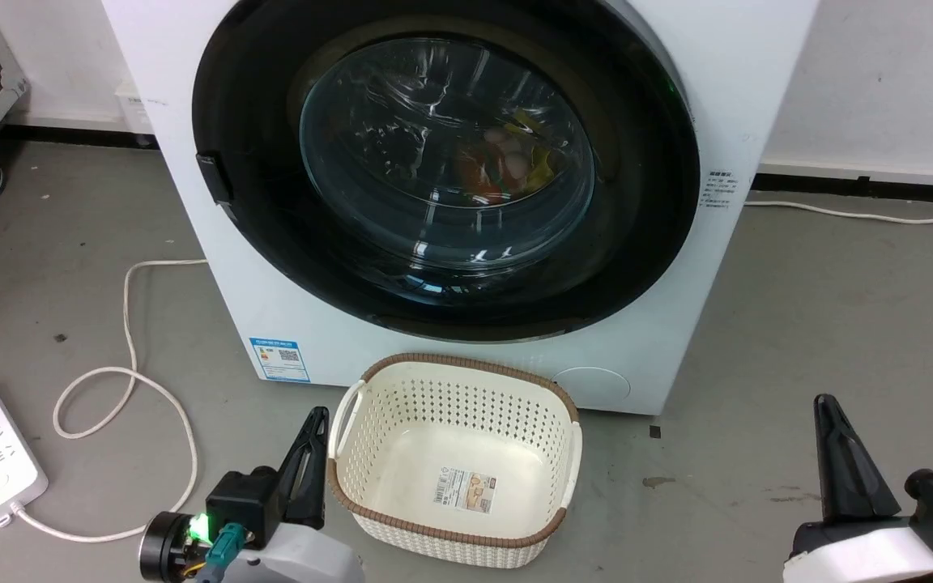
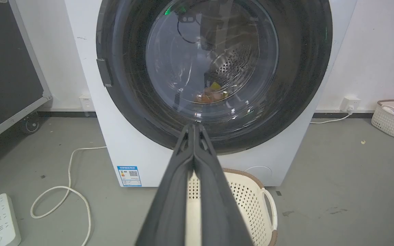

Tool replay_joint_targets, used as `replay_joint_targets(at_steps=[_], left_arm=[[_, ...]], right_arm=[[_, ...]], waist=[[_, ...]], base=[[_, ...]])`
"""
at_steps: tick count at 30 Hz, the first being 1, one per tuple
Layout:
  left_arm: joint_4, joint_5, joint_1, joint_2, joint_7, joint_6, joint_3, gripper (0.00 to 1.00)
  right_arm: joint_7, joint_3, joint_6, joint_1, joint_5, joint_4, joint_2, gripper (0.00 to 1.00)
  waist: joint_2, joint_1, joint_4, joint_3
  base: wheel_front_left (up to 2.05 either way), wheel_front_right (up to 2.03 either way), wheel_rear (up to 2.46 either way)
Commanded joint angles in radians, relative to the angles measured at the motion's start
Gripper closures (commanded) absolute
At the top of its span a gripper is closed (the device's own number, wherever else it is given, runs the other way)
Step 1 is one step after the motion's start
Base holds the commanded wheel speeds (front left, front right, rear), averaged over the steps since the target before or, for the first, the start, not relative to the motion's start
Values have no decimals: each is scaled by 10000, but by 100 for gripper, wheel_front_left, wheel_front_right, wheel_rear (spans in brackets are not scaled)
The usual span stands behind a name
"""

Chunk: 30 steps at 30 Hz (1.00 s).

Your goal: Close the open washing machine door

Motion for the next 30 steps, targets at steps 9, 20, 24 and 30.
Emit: replay_joint_targets(at_steps=[9, 20, 24, 30], left_arm=[[-217, 120, 97, -1, 209, 73, 126, 100], [-412, 195, 145, -2, 434, 114, 227, 100], [-483, 222, 162, -3, 515, 129, 264, 100], [-590, 263, 188, -4, 638, 152, 320, 100]], right_arm=[[193, 95, -1, -47, -175, -88, 9, 100], [419, 179, -1, -70, -285, -138, 13, 100], [501, 209, -2, -79, -325, -156, 15, 100], [625, 255, -2, -92, -386, -184, 18, 100]], waist=[[-1, 0, 11, 16], [-1, 0, 25, 35], [-1, 0, 30, 42], [-1, 0, 38, 52]], base=[[0, 0, 0], [0, 0, 0], [0, 0, 0], [0, 0, 0]])
